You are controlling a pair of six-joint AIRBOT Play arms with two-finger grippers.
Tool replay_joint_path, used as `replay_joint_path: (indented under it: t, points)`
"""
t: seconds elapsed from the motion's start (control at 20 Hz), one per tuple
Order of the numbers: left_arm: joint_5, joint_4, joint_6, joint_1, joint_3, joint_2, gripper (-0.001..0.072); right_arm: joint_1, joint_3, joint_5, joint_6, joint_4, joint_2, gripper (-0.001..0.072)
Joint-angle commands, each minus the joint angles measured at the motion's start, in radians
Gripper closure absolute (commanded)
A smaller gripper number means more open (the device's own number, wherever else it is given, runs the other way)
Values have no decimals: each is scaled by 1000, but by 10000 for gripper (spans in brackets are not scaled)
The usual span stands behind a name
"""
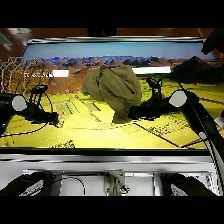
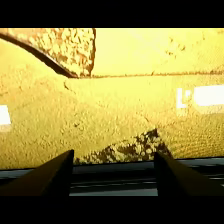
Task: Fold the shirts.
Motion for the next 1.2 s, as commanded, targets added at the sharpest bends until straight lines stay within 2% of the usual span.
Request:
replay_joint_path:
  t: [0.0,0.35,0.45,0.55,0.7,0.8,0.85,0.9,0.95,1.05,1.15]
  points:
    - [1,0,0,1,-2,-2,117,0,0,0,1,0,0,42]
    - [1,0,0,1,-3,-5,117,2,0,-29,0,3,0,42]
    - [0,0,0,1,-3,-5,117,1,0,-106,1,60,0,42]
    - [3,-1,0,1,-3,-6,117,0,0,-159,-3,178,0,42]
    - [61,-78,0,1,-2,-7,117,0,51,-132,-79,204,0,42]
    - [-5,-146,2,1,3,-7,117,0,156,-35,-110,103,0,42]
    - [-69,-146,40,1,22,-7,116,0,226,34,-113,11,1,42]
    - [-136,-135,143,2,57,-6,117,0,301,109,-113,-100,2,42]
    - [-202,-109,195,3,112,-6,118,0,381,185,-109,-232,8,42]
    - [-281,-2,195,3,276,-6,118,0,500,306,-92,-493,33,42]
    - [-298,151,145,8,473,-3,118,0,549,396,-57,-739,74,42]
